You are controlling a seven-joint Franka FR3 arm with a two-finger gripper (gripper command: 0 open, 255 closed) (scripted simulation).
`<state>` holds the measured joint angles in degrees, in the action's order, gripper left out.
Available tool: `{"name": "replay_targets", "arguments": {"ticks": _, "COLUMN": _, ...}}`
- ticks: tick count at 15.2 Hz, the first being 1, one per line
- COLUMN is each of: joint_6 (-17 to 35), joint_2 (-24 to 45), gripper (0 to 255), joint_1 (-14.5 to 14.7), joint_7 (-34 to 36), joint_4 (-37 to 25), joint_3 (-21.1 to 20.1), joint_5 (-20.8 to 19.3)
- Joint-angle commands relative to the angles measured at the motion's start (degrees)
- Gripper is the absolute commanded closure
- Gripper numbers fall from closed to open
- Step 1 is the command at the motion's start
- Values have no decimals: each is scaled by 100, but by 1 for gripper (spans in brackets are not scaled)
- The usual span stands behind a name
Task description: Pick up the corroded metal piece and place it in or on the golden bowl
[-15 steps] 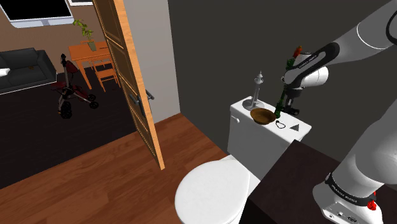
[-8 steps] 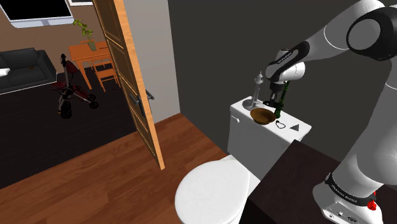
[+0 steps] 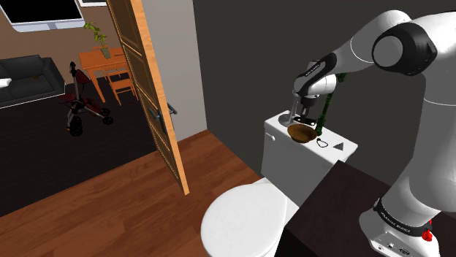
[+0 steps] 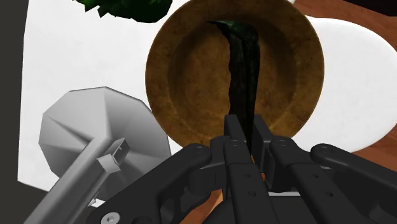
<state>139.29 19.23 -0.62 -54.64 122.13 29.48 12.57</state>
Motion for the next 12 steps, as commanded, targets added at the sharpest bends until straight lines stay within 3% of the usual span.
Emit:
{"name": "replay_targets", "arguments": {"ticks": 1, "joint_6": 117, "joint_2": 112, "gripper": 255, "joint_1": -40, "joint_7": -62, "joint_4": 17, "joint_3": -49, "joint_5": 92}}
{"name": "replay_targets", "arguments": {"ticks": 12, "joint_6": 555, "joint_2": 592, "gripper": 255, "joint_1": -223, "joint_7": -303, "joint_4": 22, "joint_3": -290, "joint_5": 458}}
